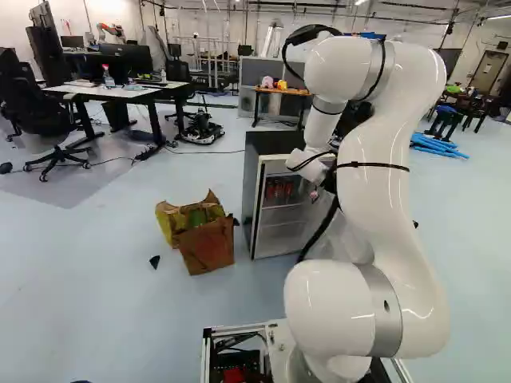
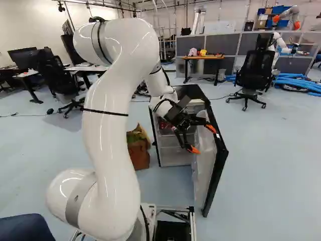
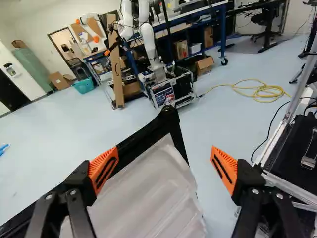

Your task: Grab a drink from the fridge

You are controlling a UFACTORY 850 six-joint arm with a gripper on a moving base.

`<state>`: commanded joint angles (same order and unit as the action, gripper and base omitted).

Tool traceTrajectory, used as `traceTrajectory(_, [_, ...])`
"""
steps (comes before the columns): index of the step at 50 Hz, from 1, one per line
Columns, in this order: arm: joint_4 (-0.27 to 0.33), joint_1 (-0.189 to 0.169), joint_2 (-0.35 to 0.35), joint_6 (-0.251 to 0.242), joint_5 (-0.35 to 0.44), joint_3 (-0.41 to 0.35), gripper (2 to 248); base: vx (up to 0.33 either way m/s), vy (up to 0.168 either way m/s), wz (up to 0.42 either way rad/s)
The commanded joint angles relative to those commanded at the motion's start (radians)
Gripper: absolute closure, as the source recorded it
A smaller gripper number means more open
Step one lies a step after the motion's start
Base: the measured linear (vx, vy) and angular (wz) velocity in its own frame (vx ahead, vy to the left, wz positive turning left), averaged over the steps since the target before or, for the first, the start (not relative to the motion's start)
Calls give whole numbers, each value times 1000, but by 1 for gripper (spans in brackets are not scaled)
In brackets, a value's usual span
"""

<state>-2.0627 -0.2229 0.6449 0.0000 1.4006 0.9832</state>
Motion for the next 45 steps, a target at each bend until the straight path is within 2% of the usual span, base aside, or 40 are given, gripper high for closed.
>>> traceTrajectory(45, [-9,-152,65,0,-19,163,3,0,0,0])
